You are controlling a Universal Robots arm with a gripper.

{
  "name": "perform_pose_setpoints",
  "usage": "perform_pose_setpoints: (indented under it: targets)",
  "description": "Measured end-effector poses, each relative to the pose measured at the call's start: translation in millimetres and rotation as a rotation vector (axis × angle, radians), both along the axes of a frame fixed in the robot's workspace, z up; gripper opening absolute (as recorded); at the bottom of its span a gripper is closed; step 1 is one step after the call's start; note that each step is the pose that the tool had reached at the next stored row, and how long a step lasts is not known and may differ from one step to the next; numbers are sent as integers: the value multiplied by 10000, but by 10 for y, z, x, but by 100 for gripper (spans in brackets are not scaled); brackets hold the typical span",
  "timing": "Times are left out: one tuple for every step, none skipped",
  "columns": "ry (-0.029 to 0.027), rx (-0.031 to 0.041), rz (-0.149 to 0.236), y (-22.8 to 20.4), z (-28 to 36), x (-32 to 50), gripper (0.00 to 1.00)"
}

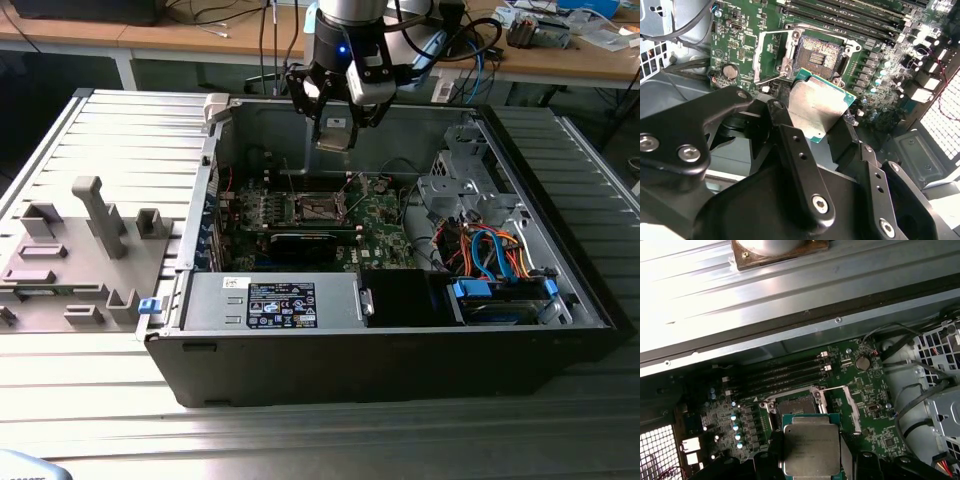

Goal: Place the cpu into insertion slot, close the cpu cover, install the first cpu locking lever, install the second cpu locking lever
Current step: 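Place the cpu into insertion slot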

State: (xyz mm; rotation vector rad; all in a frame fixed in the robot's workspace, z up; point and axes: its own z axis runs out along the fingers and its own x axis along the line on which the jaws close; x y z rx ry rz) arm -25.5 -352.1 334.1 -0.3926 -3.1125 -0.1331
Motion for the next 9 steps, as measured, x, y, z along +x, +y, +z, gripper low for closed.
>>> perform_pose_setpoints:
  targets:
    - [0,0,-14,0,0,0,55]
    - [0,0,-28,0,0,0,55]
    - [0,0,-41,0,-1,0,55]
    - [0,0,-57,0,-1,0,55]
    - [0,0,-75,0,-1,0,55]
    - [0,-1,-96,0,-2,0,55]
    - [0,-1,-113,0,-2,0,55]
    - [0,0,-125,0,-2,0,55]
    - [0,0,-148,0,-3,0,55]
